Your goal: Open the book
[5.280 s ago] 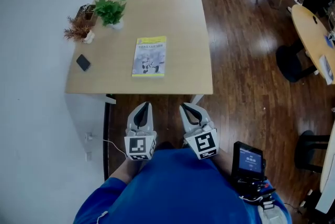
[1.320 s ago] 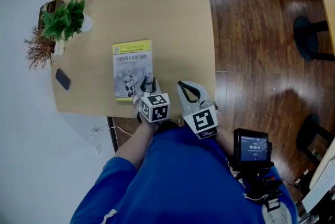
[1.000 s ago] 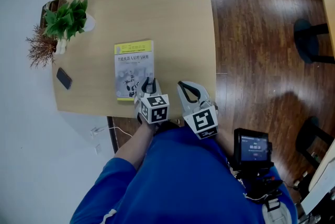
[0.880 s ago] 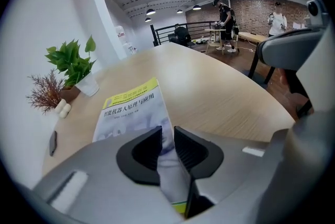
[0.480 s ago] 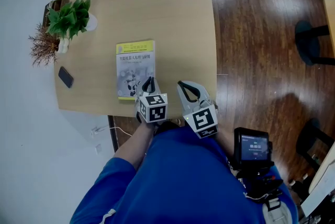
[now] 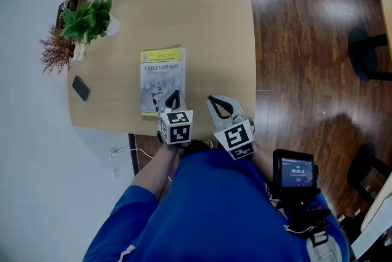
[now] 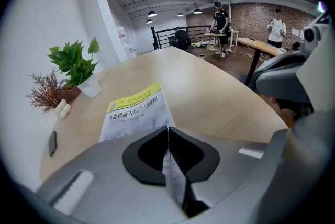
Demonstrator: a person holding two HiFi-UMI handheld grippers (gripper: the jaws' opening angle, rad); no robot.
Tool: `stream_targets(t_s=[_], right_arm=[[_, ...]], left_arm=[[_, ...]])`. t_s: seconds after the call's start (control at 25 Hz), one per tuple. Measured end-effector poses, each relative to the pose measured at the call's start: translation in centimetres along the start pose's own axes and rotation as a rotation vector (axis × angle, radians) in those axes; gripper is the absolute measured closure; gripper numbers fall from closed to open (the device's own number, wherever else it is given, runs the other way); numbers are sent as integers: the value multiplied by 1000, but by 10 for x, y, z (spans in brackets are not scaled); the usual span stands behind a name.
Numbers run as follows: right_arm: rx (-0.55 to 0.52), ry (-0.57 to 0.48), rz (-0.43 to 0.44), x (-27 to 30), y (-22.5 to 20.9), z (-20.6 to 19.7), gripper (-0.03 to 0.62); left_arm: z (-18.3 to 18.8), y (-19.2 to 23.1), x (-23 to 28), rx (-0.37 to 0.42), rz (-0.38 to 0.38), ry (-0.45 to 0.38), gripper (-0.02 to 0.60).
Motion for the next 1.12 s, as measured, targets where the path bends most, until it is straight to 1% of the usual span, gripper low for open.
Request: stream_targets(t_s=[0.08,0.28,0.44,0.72,0.92,1.12], right_arm=[[-8,4,12,4,-1,-1,591],[-69,44,37,18,3,-2,591],[-107,97,37,40,9,-2,591],[-122,191,44,75,26,-12,589],[-128,240,48,96,34,-15,589],[-142,312,52,115,39,-21,589]], left_arm=[[3,3,-4,-14,-6,-7,569],[5,12,-13,-40,-36,-42,569],[3,25,-13,-88,-74,-66,569],[-1,55,-20,-162,-132,-109,569],[-3,80,-22,-203,-142,-131,569],[-8,102,-23,-240,-142,-149,569]])
Point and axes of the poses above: the fingertips, and each gripper's own axes: x forward along the fingers, y to its left, z out of its top, the point moved 7 cm from there along -x, backward along the fingers, and after that the axes turned 13 degrees about z, right-handed, at the moved point
